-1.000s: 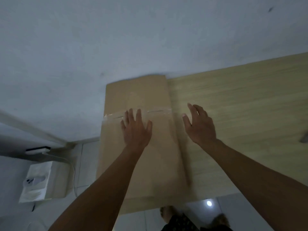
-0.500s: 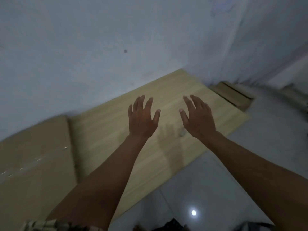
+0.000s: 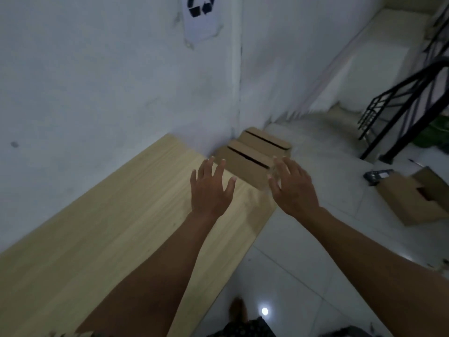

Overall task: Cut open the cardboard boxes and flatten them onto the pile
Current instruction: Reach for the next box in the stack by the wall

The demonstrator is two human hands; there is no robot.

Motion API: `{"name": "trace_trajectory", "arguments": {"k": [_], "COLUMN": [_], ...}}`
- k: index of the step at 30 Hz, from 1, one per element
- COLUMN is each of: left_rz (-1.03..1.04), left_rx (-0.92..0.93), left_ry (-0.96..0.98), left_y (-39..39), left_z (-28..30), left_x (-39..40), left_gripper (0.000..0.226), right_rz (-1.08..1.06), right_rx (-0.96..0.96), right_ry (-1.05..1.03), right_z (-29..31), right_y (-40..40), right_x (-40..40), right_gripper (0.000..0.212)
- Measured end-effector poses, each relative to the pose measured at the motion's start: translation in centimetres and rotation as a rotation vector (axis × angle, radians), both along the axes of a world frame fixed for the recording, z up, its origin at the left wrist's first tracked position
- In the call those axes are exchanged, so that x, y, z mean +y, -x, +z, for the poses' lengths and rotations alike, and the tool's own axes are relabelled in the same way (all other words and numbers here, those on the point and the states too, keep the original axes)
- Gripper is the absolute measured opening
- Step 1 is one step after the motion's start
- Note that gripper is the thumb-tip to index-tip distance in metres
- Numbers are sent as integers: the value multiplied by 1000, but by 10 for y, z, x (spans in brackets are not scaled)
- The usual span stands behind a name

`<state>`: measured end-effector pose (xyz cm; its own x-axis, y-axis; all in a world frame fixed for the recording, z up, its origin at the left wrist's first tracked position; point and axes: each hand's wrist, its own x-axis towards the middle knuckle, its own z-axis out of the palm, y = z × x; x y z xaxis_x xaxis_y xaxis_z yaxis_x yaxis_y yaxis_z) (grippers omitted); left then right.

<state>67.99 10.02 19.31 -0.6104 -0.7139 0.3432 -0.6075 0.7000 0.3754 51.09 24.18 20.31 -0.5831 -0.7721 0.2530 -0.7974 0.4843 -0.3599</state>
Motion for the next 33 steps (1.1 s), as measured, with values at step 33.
{"name": "trace_trajectory", "arguments": {"k": [33], "left_rz": [747], "left_rx": [-27], "left_ry": [-790], "left_y": [412], "left_z": [-303], "left_x": [-75], "left_gripper": [95], "right_rz": [176], "right_rx": [-745], "right_ry": [-648], "right_z": [-308], "right_y": [490], "right_x": [-205], "right_gripper": [69]}}
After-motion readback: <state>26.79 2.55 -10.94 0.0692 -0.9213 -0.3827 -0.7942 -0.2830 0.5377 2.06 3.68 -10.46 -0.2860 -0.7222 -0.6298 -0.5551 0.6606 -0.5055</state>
